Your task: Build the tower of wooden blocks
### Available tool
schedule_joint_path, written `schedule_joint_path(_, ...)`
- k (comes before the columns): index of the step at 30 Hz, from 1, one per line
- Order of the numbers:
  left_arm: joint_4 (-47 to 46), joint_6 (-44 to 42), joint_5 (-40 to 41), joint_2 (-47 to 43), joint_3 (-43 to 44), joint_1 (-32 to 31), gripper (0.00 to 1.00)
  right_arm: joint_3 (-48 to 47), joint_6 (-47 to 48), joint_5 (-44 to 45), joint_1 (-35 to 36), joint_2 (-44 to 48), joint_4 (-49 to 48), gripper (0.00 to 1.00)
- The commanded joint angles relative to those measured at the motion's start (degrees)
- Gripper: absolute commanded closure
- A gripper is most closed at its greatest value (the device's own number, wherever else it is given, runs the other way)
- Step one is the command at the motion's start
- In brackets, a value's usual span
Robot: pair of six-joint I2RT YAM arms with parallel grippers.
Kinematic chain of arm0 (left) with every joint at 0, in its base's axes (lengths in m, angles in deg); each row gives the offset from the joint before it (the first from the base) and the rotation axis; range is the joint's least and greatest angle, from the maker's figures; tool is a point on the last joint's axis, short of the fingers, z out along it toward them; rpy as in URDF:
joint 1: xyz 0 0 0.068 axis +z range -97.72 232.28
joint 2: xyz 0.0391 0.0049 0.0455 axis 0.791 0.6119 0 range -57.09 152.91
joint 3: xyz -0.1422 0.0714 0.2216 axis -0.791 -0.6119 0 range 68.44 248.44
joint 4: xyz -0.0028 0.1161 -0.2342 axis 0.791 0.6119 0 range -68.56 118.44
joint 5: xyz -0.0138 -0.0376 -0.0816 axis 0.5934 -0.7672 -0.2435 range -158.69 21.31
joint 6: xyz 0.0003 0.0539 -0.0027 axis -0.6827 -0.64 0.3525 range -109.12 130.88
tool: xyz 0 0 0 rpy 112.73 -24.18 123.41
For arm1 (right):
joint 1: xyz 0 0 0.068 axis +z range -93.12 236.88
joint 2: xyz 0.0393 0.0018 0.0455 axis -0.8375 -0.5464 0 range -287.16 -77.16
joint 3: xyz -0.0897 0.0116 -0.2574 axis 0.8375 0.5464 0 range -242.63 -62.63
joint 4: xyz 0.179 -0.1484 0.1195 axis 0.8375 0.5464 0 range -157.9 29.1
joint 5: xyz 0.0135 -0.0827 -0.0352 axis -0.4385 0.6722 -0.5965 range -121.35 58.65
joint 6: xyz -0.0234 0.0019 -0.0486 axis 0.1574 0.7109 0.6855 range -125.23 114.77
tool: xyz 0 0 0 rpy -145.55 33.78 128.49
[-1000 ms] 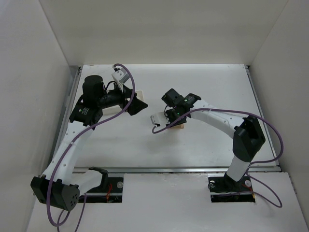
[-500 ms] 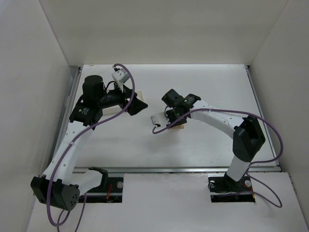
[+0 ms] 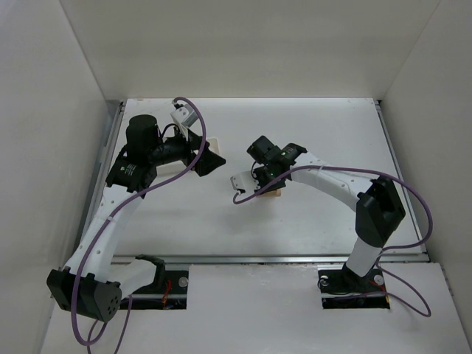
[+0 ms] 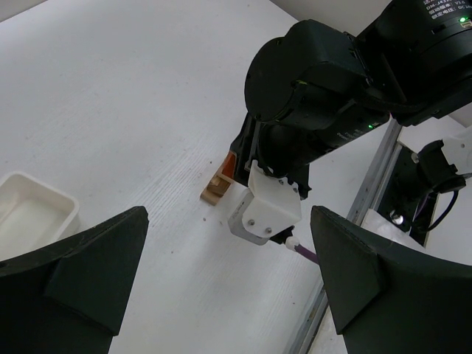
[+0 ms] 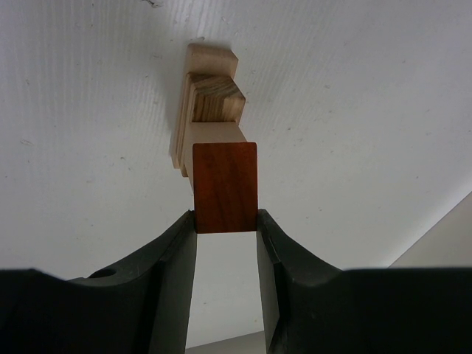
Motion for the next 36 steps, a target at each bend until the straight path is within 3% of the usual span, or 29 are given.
schedule_joint_path(1,-2.94,0.12,-1.82,-2.10,0.12,0.39,0.09,-0.18,0.41,0.38,-0.24,1.11,-1.87,1.00)
schedule_joint_path(36,-2.94,0.12,-1.82,-2.10,0.12,0.39,0.09,-0.71,-0.64,0.38,-0.24,0.05,-2.39,0.96)
